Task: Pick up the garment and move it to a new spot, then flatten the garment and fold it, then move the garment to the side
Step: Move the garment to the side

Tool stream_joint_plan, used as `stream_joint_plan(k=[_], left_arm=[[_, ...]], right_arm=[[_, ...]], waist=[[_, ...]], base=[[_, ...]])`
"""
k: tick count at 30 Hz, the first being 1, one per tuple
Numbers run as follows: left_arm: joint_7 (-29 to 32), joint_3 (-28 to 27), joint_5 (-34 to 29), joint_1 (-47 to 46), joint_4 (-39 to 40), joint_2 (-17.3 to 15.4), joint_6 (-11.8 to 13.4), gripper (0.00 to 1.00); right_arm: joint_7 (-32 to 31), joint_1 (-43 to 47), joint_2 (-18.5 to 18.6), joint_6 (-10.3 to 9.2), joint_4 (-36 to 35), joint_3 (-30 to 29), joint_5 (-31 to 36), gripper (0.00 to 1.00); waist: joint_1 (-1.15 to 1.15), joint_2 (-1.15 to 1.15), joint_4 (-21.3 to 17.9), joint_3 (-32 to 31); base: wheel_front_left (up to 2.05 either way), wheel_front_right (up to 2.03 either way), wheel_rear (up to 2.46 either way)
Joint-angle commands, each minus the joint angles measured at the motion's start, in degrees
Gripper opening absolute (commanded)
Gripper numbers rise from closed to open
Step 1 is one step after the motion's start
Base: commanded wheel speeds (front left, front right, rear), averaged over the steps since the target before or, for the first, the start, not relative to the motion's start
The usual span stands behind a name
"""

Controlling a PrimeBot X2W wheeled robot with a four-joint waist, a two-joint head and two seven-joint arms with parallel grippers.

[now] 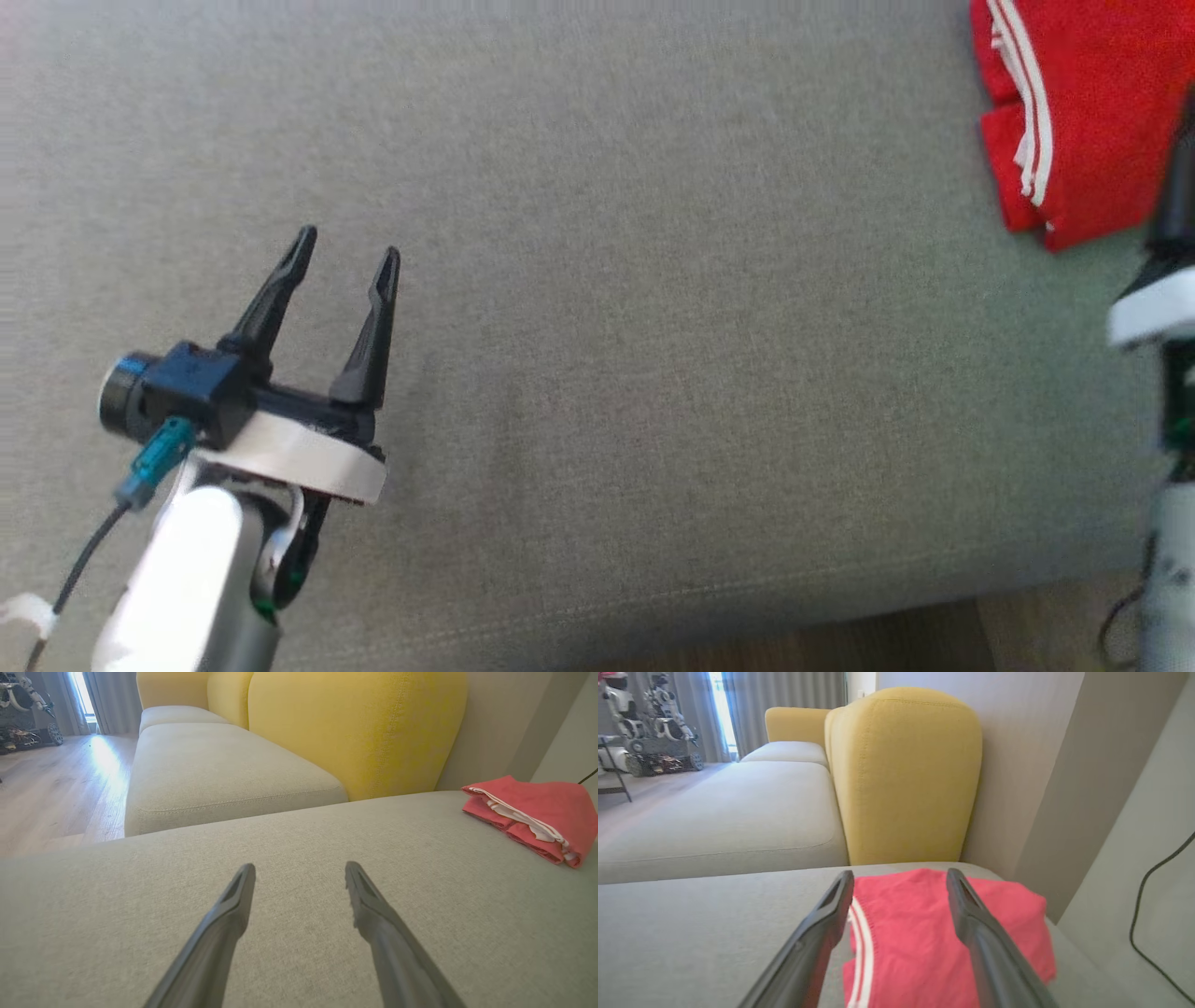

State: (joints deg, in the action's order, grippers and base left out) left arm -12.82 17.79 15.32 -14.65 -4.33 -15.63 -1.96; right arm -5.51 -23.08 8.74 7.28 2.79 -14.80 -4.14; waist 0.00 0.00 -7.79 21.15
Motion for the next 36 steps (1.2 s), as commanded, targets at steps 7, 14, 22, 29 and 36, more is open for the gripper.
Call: stream_joint_plan(k=[7, 14, 22, 29, 36], left_arm=[[-1.18, -3.89, 2.28, 3.41, -0.41, 0.07, 2.55, 1.00], [-1.46, -4.73, 3.26, 5.58, -1.81, 0.30, 3.52, 1.00], [-1.73, -6.10, 4.19, 8.42, -3.37, 0.23, 4.67, 1.00], [-1.91, -5.57, 4.16, 10.72, -4.55, 0.11, 4.32, 1.00], [-1.97, -4.79, 4.12, 12.79, -5.16, 0.16, 4.35, 1.00]], right_arm=[[3.78, 7.79, -4.75, 0.21, -4.28, 7.26, -3.43, 1.00], [5.61, 11.53, -5.66, 0.21, -2.73, 12.55, -4.57, 1.00], [6.76, 15.39, -5.83, 0.21, -0.56, 15.11, -5.19, 1.00], [7.83, 18.58, -5.85, 0.21, 1.29, 15.50, -4.79, 1.00], [7.89, 21.23, -5.85, 0.21, 1.50, 15.74, -4.80, 1.00]], waist=[[0.00, 0.00, 4.18, -7.57], [0.00, 0.00, 7.41, -11.09], [0.00, 0.00, 9.60, -14.51], [0.00, 0.00, 10.20, -17.64], [0.00, 0.00, 9.61, -20.22]], base=[[0.00, 0.00, 0.00], [0.00, 0.00, 0.00], [0.00, 0.00, 0.00], [0.00, 0.00, 0.00], [0.00, 0.00, 0.00]])
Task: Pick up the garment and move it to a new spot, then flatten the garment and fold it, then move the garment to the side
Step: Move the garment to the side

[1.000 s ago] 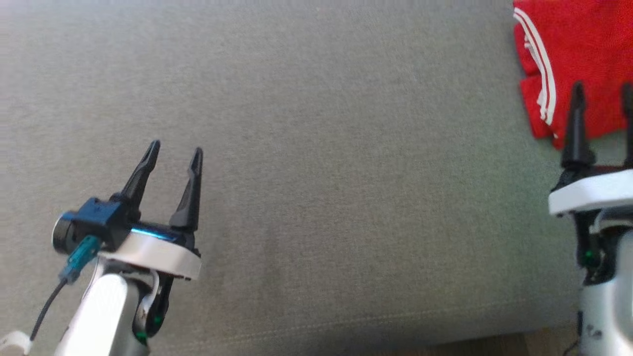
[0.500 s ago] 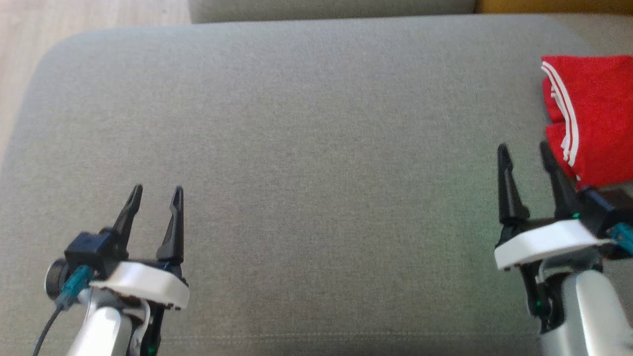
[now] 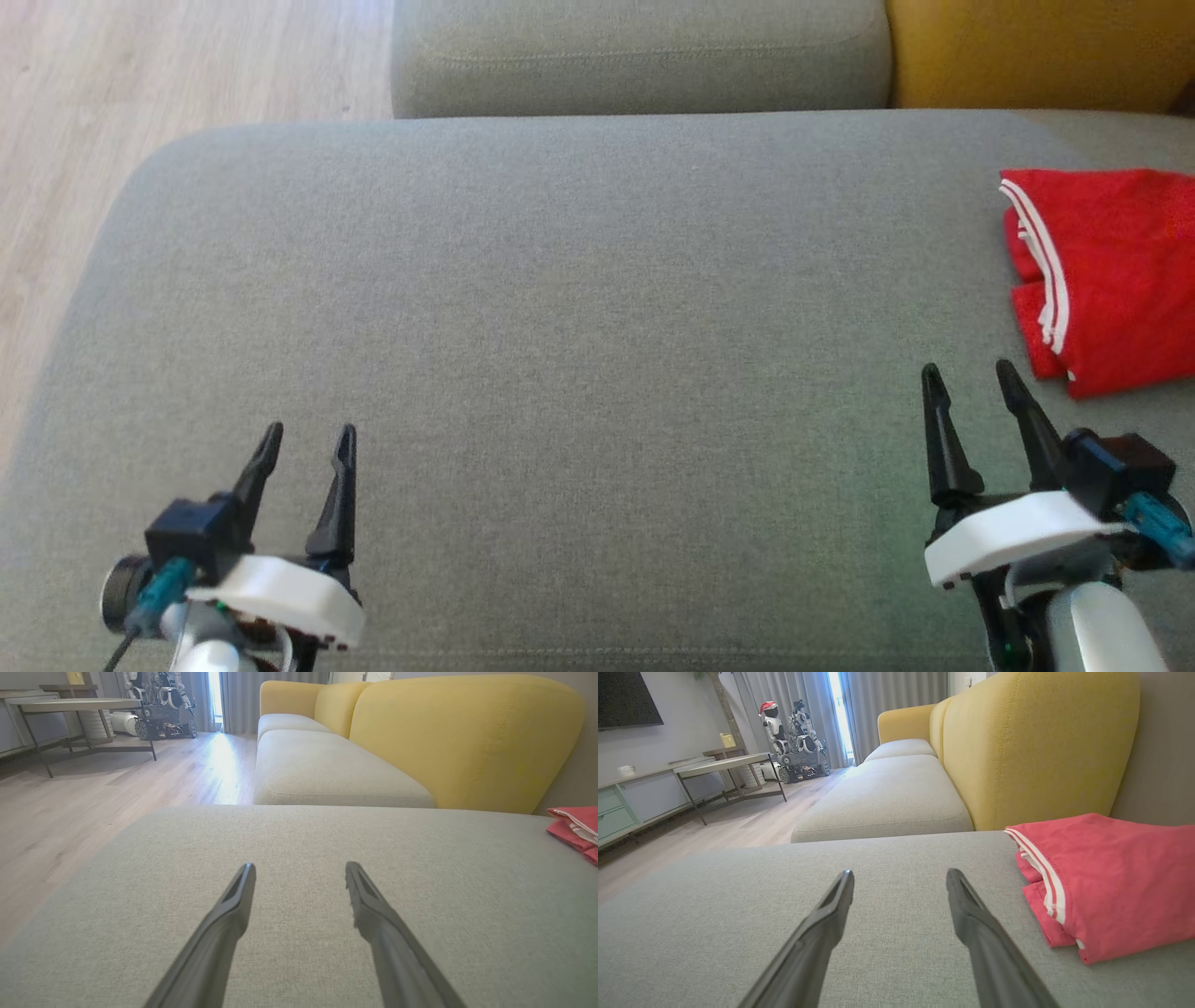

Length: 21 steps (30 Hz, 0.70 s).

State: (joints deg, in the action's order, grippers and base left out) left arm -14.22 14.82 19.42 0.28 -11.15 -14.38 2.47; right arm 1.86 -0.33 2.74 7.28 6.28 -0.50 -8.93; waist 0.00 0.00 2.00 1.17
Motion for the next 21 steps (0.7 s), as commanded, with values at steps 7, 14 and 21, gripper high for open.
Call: stream_joint_plan(k=[7, 14, 21], left_arm=[[-0.42, -1.29, 0.28, -1.26, 1.38, -1.22, -0.02, 1.00], [-0.44, -1.19, 0.51, -1.53, 1.32, -1.33, 0.24, 1.00], [-0.45, -1.16, 0.70, -1.71, 1.13, -1.52, 0.65, 1.00]], right_arm=[[-0.01, 0.18, 0.14, 0.21, -2.60, 1.26, 0.20, 1.00], [-0.31, 0.10, 0.14, 0.21, -2.98, 1.50, 0.25, 1.00], [-0.32, -0.02, 0.14, 0.21, -2.72, 1.79, 0.09, 1.00]], waist=[[0.00, 0.00, -0.51, -1.39], [0.00, 0.00, -0.44, -1.58], [0.00, 0.00, -0.03, -1.57]], base=[[0.00, 0.00, 0.00], [0.00, 0.00, 0.00], [0.00, 0.00, 0.00]])
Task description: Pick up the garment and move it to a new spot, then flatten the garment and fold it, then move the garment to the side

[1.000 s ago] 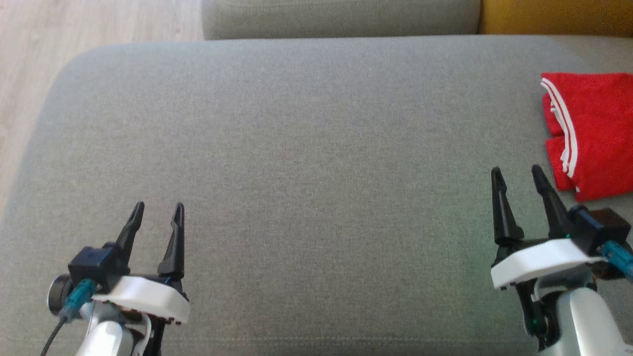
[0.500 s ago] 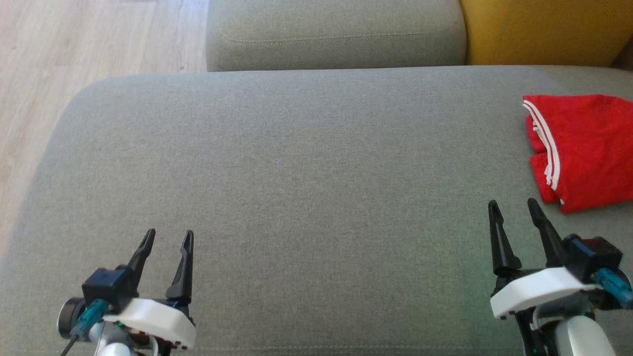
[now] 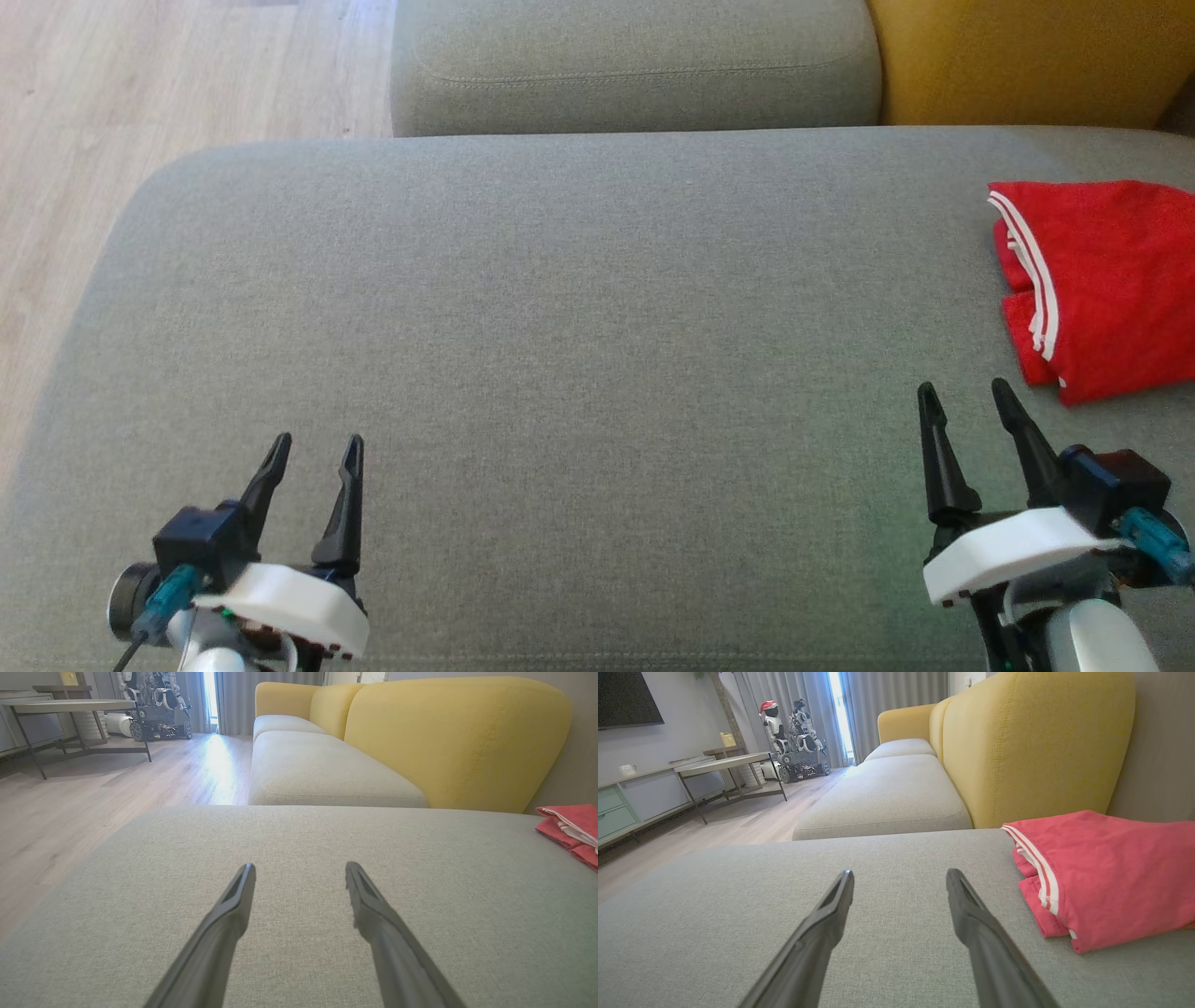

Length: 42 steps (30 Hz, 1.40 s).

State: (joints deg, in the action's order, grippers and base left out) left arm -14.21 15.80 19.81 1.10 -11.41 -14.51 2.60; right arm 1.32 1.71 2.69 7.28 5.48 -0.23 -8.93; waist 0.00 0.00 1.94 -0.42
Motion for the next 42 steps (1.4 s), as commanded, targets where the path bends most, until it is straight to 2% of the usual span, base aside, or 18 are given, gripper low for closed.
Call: stream_joint_plan(k=[1, 40, 41, 42], left_arm=[[-0.44, -2.11, 0.33, -2.53, 1.34, -1.41, 0.56, 1.00], [0.11, -0.91, 1.26, -3.35, 1.33, -2.36, 1.05, 1.00], [0.33, 1.04, 1.08, -0.20, -0.19, -1.03, 0.94, 0.00], [0.34, 1.11, 1.11, -0.08, -0.80, -0.79, 0.94, 0.00]], right_arm=[[0.21, -2.07, 0.19, 0.21, -1.87, 1.52, 0.07, 1.00], [0.44, -2.29, 0.19, 0.21, -1.89, 1.33, 1.13, 1.00], [-0.05, -0.02, -0.01, 0.00, 0.22, -0.12, 1.36, 0.00], [-0.06, 0.03, -0.03, 0.00, 0.92, -0.10, 1.37, 0.00]], waist=[[0.00, 0.00, 0.07, 0.03], [0.00, 0.00, -0.03, 0.99], [0.00, 0.00, -0.03, 1.01], [0.00, 0.00, -0.04, 1.02]], base=[[0.00, 0.00, 0.00], [0.00, 0.00, 0.00], [0.00, 0.00, 0.00], [0.00, 0.00, 0.00]])
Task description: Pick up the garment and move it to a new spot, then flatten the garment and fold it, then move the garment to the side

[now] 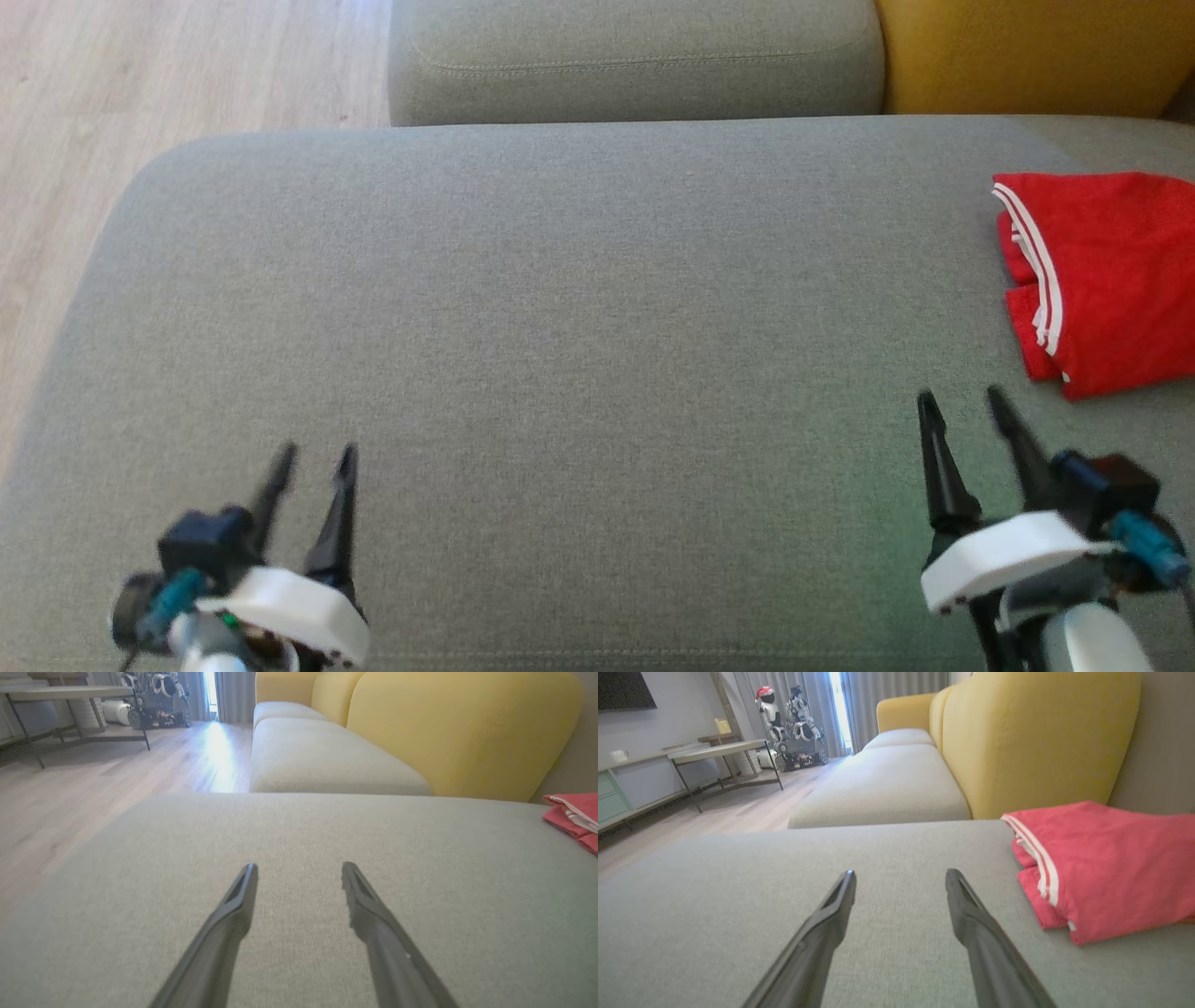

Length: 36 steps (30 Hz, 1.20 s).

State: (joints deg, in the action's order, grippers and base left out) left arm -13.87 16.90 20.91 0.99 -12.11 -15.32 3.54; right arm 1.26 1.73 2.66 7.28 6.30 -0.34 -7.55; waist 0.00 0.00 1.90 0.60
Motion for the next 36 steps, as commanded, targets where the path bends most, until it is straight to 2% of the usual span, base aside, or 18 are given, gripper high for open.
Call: stream_joint_plan(k=[1, 36], left_arm=[[0.11, 0.20, 0.01, 0.32, -1.03, 0.37, 0.00, 0.00], [5.50, -5.87, 19.06, -1.47, -1.76, 3.71, -2.94, 0.00]], right_arm=[[-0.01, 0.27, -0.03, 0.00, 1.07, 0.04, -0.01, 0.00], [-1.69, -1.70, 0.38, 0.06, 3.32, -1.13, -22.97, 0.00]], waist=[[0.00, 0.00, -0.01, 0.01], [0.00, 0.00, -0.51, -0.10]], base=[[0.00, 0.00, 0.00], [0.00, 0.00, 0.00]])
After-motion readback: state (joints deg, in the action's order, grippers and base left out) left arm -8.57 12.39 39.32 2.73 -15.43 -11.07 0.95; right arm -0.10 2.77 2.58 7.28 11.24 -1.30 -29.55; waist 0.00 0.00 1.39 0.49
